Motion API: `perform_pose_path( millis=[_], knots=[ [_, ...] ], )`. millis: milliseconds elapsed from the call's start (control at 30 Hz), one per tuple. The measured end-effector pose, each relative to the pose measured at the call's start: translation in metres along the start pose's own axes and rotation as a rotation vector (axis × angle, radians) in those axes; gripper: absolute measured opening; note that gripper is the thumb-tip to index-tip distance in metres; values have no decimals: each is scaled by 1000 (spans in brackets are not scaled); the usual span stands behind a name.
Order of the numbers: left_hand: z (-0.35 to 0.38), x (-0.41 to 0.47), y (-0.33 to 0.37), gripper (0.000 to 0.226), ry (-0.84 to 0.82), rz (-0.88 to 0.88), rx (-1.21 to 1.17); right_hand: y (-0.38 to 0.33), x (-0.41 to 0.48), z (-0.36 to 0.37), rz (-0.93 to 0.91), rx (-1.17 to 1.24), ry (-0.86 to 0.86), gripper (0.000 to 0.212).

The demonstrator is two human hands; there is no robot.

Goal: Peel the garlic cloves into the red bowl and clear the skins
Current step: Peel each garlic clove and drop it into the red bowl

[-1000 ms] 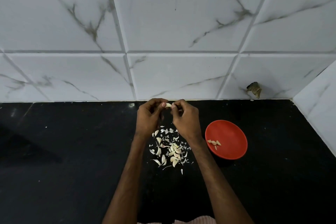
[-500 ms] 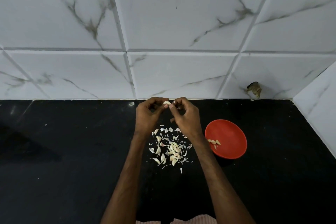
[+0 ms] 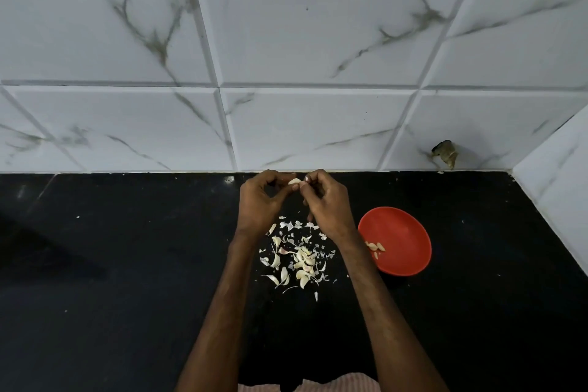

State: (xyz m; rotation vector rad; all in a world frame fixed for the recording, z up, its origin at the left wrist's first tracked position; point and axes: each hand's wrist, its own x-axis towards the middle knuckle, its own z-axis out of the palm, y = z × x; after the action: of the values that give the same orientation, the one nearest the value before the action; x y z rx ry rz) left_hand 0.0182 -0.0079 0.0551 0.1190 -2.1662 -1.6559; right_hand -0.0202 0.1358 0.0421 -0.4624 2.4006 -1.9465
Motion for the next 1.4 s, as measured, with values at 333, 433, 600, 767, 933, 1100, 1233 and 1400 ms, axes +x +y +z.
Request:
perform_pose_path(
  millis=[333,433,600,767,933,1100,1233,1400],
  knots=[
    [-8,3,-6,23,-32,5,-95,1,0,3,-94,16,21,10],
    [-8,3,-8,21,-53,11,-144,2,0,5,-90,13,13,7],
    [-8,3,-9,22,-98,24,-190,3,0,3,-96,-20,32,12],
    [-7,6,-9,20,-99,47,-101,-5,1,3,-241,-104,126,14],
    [0,4,-12,16,-15,-50,-180,-8,-2,3,-303,-225,116,3],
    [7,1,-16,15,55,-80,-295,-12,-2,1,-298,-272,111,4],
    [11,-1,-20,15,33,-62,-340,-12,0,0,-290,-326,107,5],
    [7,-1,-22,16,-81,-74,-359,-9,1,-2,-282,-313,114,8]
  ],
)
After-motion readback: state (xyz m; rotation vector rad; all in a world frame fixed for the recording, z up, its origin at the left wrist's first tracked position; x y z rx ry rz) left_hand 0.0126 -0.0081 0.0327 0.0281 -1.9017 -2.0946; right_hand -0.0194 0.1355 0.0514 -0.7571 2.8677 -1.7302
